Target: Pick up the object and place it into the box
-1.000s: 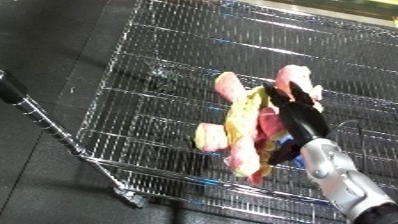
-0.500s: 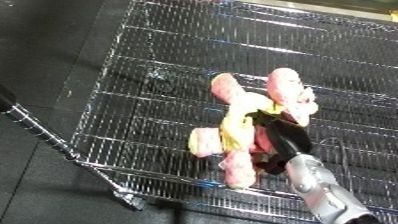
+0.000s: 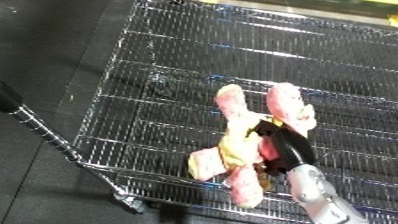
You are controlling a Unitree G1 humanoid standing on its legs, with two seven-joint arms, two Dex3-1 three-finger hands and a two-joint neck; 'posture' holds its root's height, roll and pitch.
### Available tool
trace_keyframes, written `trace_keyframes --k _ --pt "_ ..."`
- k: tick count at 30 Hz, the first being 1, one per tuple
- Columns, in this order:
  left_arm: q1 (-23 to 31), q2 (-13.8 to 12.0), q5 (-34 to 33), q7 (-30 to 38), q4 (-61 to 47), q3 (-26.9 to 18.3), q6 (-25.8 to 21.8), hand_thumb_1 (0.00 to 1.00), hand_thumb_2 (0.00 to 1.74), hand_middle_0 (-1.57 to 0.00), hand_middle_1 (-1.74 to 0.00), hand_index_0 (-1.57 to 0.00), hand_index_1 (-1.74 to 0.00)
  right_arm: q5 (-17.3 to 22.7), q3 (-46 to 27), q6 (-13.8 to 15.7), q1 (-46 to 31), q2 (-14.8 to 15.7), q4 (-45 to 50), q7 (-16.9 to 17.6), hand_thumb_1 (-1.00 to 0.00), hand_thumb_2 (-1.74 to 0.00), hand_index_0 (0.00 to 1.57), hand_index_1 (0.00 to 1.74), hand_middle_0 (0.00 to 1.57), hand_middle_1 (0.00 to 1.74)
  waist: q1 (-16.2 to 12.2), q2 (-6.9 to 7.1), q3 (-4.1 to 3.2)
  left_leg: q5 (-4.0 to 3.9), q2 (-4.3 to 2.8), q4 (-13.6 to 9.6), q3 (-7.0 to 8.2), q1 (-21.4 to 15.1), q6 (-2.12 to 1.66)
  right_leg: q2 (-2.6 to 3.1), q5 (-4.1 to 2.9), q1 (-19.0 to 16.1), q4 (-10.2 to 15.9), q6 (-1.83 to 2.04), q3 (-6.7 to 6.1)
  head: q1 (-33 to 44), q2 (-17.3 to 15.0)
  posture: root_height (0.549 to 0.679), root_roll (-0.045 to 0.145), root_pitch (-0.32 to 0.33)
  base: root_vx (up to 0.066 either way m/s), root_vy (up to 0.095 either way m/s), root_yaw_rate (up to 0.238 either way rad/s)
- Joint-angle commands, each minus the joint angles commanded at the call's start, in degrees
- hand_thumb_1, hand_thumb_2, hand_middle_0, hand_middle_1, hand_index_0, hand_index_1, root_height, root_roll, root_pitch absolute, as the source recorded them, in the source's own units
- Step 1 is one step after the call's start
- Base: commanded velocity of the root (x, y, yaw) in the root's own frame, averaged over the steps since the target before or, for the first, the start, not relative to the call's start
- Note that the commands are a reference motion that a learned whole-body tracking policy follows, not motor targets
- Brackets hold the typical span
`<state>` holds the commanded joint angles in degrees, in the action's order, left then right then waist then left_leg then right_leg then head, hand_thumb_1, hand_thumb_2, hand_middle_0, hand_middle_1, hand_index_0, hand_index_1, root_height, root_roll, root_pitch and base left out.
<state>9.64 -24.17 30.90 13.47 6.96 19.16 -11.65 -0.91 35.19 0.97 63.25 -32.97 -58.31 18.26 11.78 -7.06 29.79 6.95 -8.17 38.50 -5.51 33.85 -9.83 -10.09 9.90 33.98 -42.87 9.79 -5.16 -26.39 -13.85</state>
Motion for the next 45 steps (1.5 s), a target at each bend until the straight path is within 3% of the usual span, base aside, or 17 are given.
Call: trace_keyframes --k 3,8,14,18,24,29,37,45 --pt "-0.91 0.45 -0.7 0.21 0.75 -0.03 0.08 1.0 1.74 -1.57 -1.74 -1.57 -1.74 -0.86 -1.63 0.24 -2.84 -0.06 3.39 1.01 -1.0 -1.74 1.57 1.74 1.57 1.74 -1.0 0.33 0.0 -0.38 -0.39 -1.48 0.69 -1.73 0.03 -0.28 -0.23 -1.35 1.13 0.2 0.0 0.56 0.0 0.62 0.023 0.023 -0.029 -0.003 -0.068" --pt "-1.39 1.17 -1.52 0.12 1.98 -0.78 0.31 1.0 1.74 -1.57 -1.74 -1.57 -1.74 -3.78 -3.72 0.42 -7.2 -3.59 10.96 2.07 -1.0 -1.74 1.57 1.74 1.57 1.74 -3.21 1.14 0.0 -0.67 -0.86 -2.78 1.49 -3.94 0.18 -0.47 -0.64 -3.14 2.36 0.41 -0.37 1.54 -0.24 0.621 0.028 0.0 -0.021 -0.012 -0.071" --pt "-1.85 2.51 -2.11 0.05 4.43 -1.77 0.48 1.0 1.74 -1.57 -1.74 -1.57 -1.74 -4.79 -12.61 0.99 -16.79 -9.07 24.56 5.08 -1.0 -1.74 1.57 1.74 1.57 1.74 -6.69 2.14 0.0 -0.38 -1.26 -3.13 2.56 -6.92 0.56 -0.52 -1.13 -5.64 3.12 0.52 -1.02 0.94 -2.35 0.622 0.037 -0.047 0.002 -0.029 -0.115" --pt "-1.71 3.38 -2.28 0.0 5.52 -2.1 0.73 1.0 1.74 -1.57 -1.74 -1.57 -1.74 -4.75 -20.1 1.66 -24.83 -10.56 32.87 7.05 -1.0 -1.74 1.57 1.74 1.57 1.74 -8.6 2.37 0.0 -0.02 -1.39 -2.76 3.17 -8.71 0.79 -0.47 -1.19 -7.18 3.0 0.57 -1.44 -0.02 -4.45 0.621 0.044 -0.083 0.018 -0.035 -0.097" --pt "-1.69 4.53 -2.79 -0.24 5.51 -2.38 1.49 1.0 1.74 -1.57 -1.74 -1.57 -1.74 -6.16 -30.33 2.38 -35.54 -10.31 44.69 9.36 -1.0 -1.74 1.57 1.74 1.57 1.74 -11.1 2.1 0.0 0.45 -1.41 -2.04 3.97 -11.24 1.03 -0.29 -1.17 -9.35 2.74 0.53 -2.19 -3.86 -8.75 0.62 0.053 -0.135 0.021 -0.036 -0.091" --pt "-2.61 5.15 -3.21 -0.41 5.13 -2.12 1.95 1.0 1.74 -1.57 -1.74 -1.57 -1.74 -6.25 -37.13 3.11 -41.12 -10.62 50.31 10.63 -1.0 -1.74 1.57 1.74 1.57 1.74 -13.49 1.89 0.0 1.05 -1.54 -1.49 4.71 -13.62 1.02 -0.17 -1.25 -11.55 3.07 0.62 -2.81 -10.43 -18.16 0.619 0.06 -0.175 0.019 -0.022 -0.113" --pt "-2.73 5.69 -1.83 -1.74 4.83 -0.49 2.55 1.0 1.74 -1.57 -1.74 -1.57 -1.74 0.06 -50.2 7.1 -51.14 -10.05 53.88 13.15 -1.0 -1.74 1.57 1.74 1.57 1.74 -18.38 1.06 0.0 1.68 -1.6 -1.28 6.38 -15.88 1.23 -0.2 -1.53 -12.69 3.5 0.76 -3.95 -19.14 -20.41 0.618 0.074 -0.207 0.01 0.01 -0.109" --pt "-2.82 6.29 -1.38 -2.17 5.14 -0.42 2.37 1.0 1.74 -1.57 -1.74 -1.57 -1.74 5.91 -62.17 10.41 -60.74 -6.42 52.06 16.53 -1.0 -1.74 1.57 1.74 1.57 1.74 -22.59 0.56 0.0 2.4 -1.83 -1.9 8.58 -17.8 1.27 -0.1 -1.5 -13.46 4.62 0.83 -5.0 -22.89 -21.05 0.62 0.087 -0.212 0.003 0.026 -0.109"
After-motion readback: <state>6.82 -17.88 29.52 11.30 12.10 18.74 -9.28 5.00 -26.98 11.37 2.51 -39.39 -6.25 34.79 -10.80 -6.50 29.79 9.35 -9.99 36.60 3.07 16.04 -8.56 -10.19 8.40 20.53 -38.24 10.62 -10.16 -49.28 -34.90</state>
